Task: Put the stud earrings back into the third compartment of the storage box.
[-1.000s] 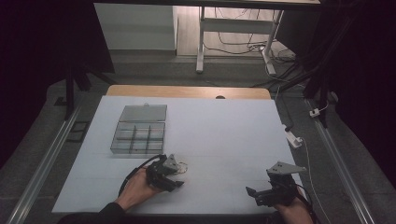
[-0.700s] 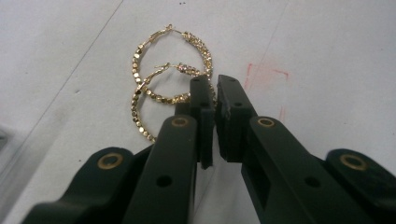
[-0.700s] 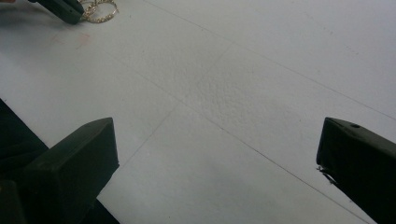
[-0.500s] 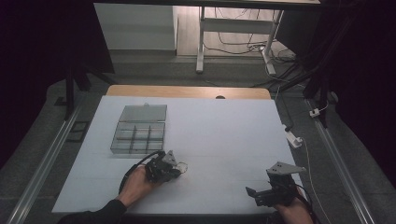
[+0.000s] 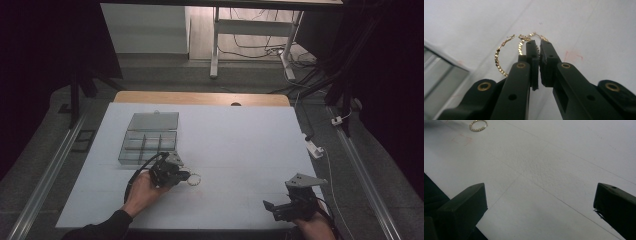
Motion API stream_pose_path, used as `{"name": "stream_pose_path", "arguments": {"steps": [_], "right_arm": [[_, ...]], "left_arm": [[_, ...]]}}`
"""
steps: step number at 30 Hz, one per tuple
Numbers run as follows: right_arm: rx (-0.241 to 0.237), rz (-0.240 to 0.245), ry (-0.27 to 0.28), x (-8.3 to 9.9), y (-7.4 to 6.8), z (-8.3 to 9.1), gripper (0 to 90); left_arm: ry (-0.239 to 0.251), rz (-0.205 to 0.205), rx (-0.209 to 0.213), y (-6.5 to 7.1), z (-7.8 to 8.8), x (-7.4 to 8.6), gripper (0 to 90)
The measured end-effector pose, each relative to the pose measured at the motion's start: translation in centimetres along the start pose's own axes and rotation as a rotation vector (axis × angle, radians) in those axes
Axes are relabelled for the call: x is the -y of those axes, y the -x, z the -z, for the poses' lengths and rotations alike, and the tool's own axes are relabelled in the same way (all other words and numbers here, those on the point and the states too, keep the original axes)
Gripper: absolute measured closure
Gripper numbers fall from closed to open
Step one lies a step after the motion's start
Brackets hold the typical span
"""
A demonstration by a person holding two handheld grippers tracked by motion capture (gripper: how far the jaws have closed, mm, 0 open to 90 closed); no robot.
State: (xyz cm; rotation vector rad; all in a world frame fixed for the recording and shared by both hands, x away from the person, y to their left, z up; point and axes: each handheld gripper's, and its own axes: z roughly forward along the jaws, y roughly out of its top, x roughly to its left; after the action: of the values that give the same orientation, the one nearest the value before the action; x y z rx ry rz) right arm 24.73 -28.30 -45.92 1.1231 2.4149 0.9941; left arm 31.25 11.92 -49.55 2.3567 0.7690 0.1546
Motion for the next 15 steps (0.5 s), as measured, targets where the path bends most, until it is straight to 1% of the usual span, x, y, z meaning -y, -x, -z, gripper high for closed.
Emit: {"name": "stream_pose_path", "arguments": {"steps": [5,15], "right_arm": [[-0.001,-0.004,0.002,0.0,0.1,0.0,0.0],[-0.001,-0.007,0.003,0.0,0.1,0.0,0.0]], "left_arm": [[0.024,0.023,-0.029,-1.0,1.1,-0.4,85.9],[0.088,0.093,-0.082,-3.4,3.3,-0.6,85.9]]}}
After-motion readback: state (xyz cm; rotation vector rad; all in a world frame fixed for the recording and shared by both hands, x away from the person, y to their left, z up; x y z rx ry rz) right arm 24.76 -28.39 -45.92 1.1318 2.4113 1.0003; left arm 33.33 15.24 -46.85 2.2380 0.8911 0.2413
